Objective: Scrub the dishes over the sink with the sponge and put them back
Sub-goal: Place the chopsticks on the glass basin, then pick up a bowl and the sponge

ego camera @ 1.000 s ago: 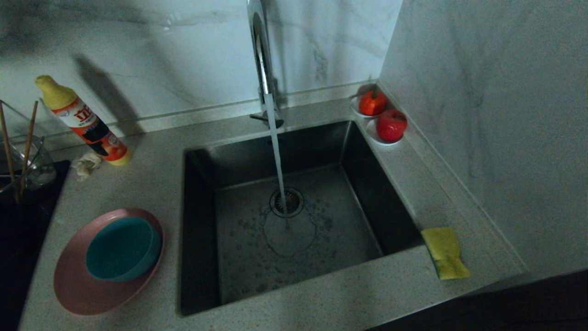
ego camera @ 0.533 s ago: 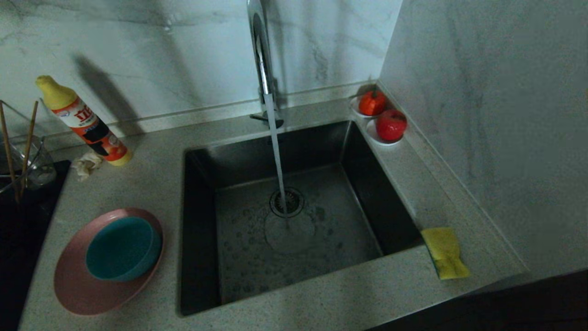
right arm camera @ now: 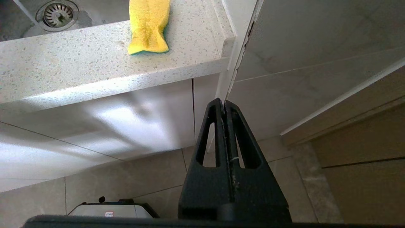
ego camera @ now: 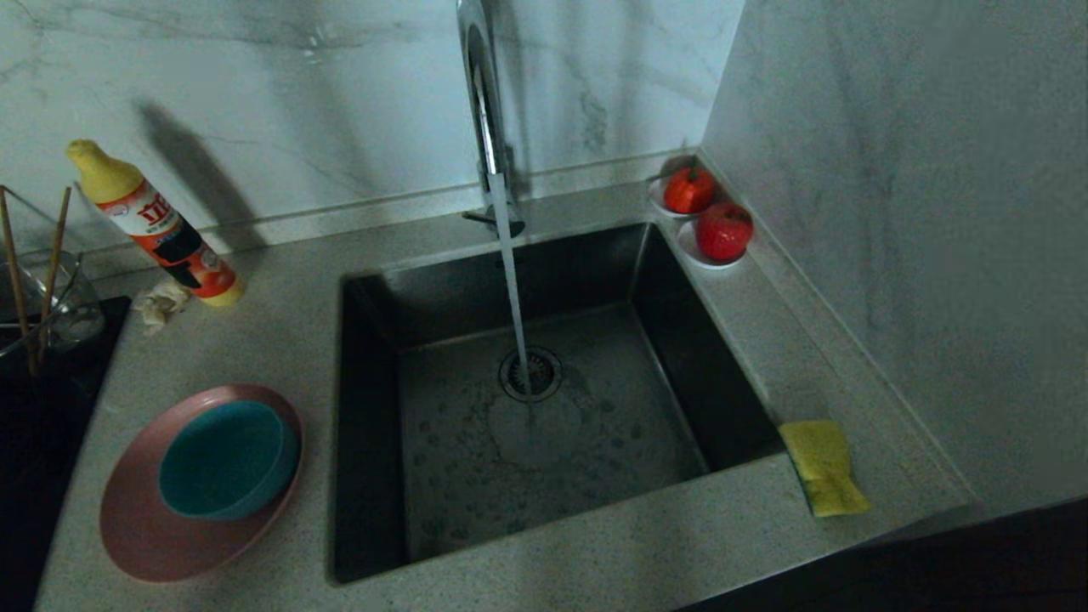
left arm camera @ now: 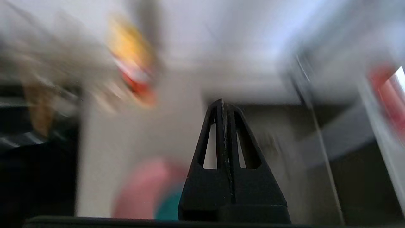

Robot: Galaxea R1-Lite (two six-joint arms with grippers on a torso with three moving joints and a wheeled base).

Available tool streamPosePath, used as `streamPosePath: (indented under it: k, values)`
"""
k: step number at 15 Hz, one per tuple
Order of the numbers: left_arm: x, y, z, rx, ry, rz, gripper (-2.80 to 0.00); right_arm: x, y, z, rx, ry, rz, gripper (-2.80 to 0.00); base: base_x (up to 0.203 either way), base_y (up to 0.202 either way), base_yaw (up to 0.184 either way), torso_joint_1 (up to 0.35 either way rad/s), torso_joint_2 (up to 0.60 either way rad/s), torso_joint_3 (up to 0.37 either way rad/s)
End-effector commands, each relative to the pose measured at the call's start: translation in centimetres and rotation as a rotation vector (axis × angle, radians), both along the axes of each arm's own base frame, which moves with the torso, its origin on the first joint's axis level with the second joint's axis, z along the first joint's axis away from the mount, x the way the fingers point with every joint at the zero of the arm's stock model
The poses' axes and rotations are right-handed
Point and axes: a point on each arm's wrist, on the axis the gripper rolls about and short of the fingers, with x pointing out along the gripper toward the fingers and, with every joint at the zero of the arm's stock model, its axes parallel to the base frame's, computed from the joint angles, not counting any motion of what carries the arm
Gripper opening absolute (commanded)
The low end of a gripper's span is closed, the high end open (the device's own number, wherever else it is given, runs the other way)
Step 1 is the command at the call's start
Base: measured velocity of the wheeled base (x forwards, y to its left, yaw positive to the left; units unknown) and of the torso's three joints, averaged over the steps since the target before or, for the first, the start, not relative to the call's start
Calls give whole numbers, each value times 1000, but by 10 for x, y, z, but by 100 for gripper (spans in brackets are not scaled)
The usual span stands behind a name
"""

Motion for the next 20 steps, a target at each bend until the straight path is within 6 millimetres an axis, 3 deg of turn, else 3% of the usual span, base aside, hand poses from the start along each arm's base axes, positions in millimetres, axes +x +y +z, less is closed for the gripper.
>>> streamPosePath:
  k: [1, 5, 8, 13, 17, 20]
  values:
    - [-68, -19, -31, 86, 0, -130, -280, 0, 0, 0, 0, 0, 0, -280, 0, 0, 0, 0, 0, 0]
    - [-138, -29, -116, 185, 23, -227, -280, 0, 0, 0, 0, 0, 0, -280, 0, 0, 0, 0, 0, 0]
    - [-172, -31, -180, 200, 4, -265, -280, 0, 0, 0, 0, 0, 0, -280, 0, 0, 0, 0, 0, 0]
    - [-179, -26, -262, 182, 20, -247, -280, 0, 0, 0, 0, -1, 0, -280, 0, 0, 0, 0, 0, 0]
    - [-147, -23, -316, 182, 35, -119, -280, 0, 0, 0, 0, 0, 0, -280, 0, 0, 0, 0, 0, 0]
    - [-139, -20, -323, 162, -14, -20, -280, 0, 0, 0, 0, 0, 0, -280, 0, 0, 0, 0, 0, 0]
